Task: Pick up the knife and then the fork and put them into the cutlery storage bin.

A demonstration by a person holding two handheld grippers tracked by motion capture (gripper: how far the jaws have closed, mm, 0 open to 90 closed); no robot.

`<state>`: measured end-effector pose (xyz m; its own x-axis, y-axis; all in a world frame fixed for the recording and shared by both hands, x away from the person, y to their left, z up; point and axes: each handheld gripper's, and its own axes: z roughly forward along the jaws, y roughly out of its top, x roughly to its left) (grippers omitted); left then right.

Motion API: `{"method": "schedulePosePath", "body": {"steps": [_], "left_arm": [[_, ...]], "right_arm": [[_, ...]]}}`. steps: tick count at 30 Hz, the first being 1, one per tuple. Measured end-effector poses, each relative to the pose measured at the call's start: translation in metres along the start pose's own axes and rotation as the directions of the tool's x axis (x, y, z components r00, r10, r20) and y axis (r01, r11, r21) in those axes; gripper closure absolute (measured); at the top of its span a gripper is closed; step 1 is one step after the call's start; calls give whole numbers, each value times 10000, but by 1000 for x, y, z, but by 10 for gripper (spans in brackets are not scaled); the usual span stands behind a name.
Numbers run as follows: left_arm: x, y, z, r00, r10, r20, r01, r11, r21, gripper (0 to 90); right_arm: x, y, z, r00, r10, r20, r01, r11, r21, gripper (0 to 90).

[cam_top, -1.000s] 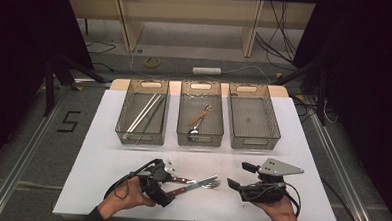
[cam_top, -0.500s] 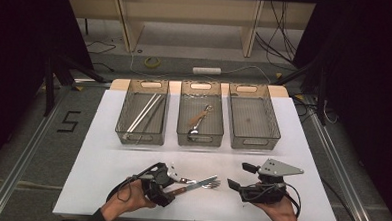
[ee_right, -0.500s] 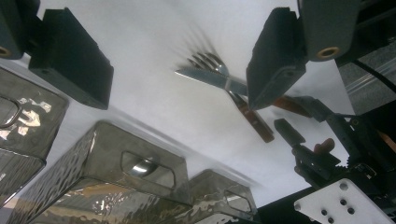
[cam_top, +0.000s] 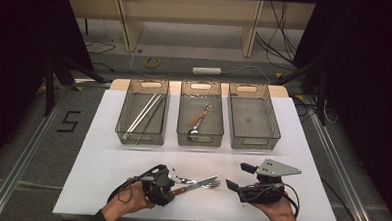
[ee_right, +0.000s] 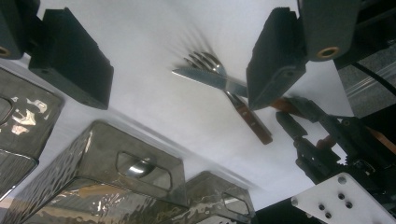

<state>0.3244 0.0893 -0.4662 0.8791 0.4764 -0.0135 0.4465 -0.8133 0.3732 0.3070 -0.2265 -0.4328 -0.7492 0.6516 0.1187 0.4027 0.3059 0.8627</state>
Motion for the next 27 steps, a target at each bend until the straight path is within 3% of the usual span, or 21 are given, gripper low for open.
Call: {"method": "schedulePosePath", "body": {"steps": [6,13,19,21,27], "left_arm": [[1,0,0,10000,-45,43,45,10000,-41,741],[2,-1,-1,9999,31,132,-29,9999,-96,749],[5,0,-12,9997,-88,226,100,9986,-528,750],[6,1,-14,9983,-147,556,182,9979,-624,750],[2,8,-18,9956,-49,939,116,9974,-709,750]], "right_arm": [[0,0,0,10000,-13,-1,13,10000,17,240],[1,0,0,10000,-35,-9,35,10000,21,241],[2,1,0,9999,-62,-114,62,10000,-2,243],[4,1,0,9997,-110,-197,110,9999,-9,243],[16,6,5,9966,-556,-604,556,9985,-26,243]]}}
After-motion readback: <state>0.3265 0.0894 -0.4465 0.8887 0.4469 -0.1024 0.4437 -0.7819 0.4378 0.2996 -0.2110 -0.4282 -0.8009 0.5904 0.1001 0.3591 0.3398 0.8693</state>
